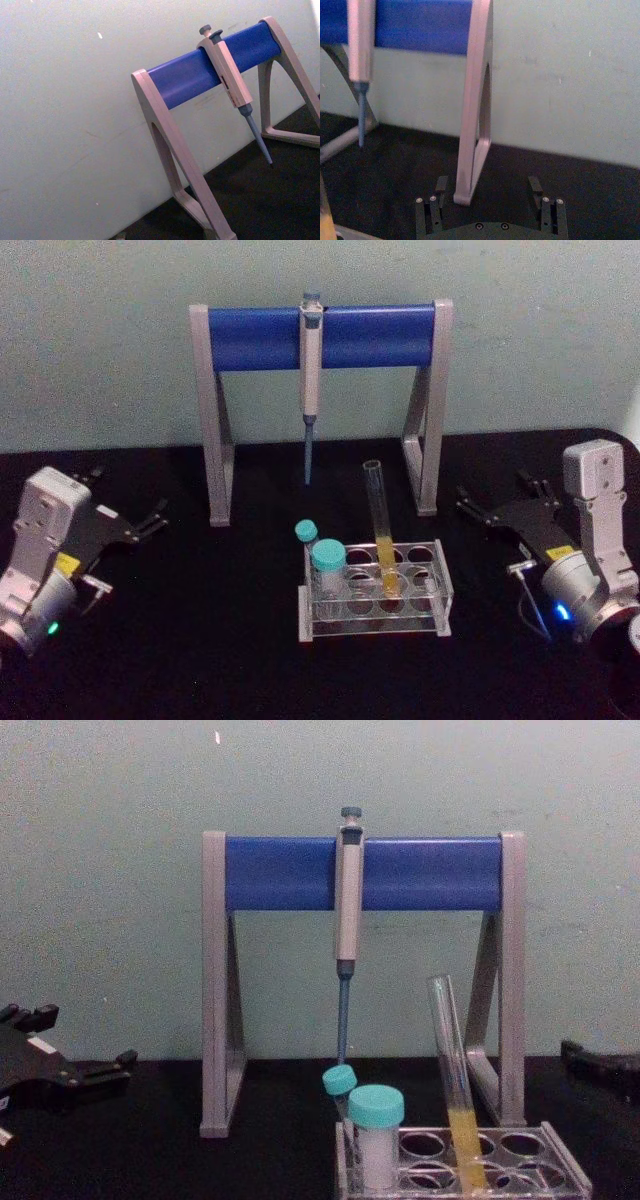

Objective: Pick up the test tube from the test tube rack, shake it, then place it back into the test tube rack.

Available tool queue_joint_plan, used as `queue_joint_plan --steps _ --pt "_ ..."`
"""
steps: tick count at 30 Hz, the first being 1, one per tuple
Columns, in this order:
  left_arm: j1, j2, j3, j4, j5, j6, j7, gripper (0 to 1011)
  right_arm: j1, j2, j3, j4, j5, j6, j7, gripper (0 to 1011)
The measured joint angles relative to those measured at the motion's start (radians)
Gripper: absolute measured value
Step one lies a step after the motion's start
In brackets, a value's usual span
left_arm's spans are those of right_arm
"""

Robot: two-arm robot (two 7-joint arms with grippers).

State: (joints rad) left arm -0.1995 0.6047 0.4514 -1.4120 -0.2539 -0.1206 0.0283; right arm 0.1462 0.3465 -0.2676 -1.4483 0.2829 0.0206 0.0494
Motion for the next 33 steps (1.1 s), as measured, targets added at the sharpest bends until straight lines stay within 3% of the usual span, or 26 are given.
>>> queue_joint_plan --steps 4,33 --pt "0.0 0.0 0.0 0.0 0.0 0.0 0.0 1001 -0.002 -0.011 0.006 0.022 -0.001 0.027 0.006 1000" --pt "0.0 0.0 0.0 0.0 0.0 0.0 0.0 1001 -0.001 -0.007 0.003 0.016 0.0 0.019 0.006 1000"
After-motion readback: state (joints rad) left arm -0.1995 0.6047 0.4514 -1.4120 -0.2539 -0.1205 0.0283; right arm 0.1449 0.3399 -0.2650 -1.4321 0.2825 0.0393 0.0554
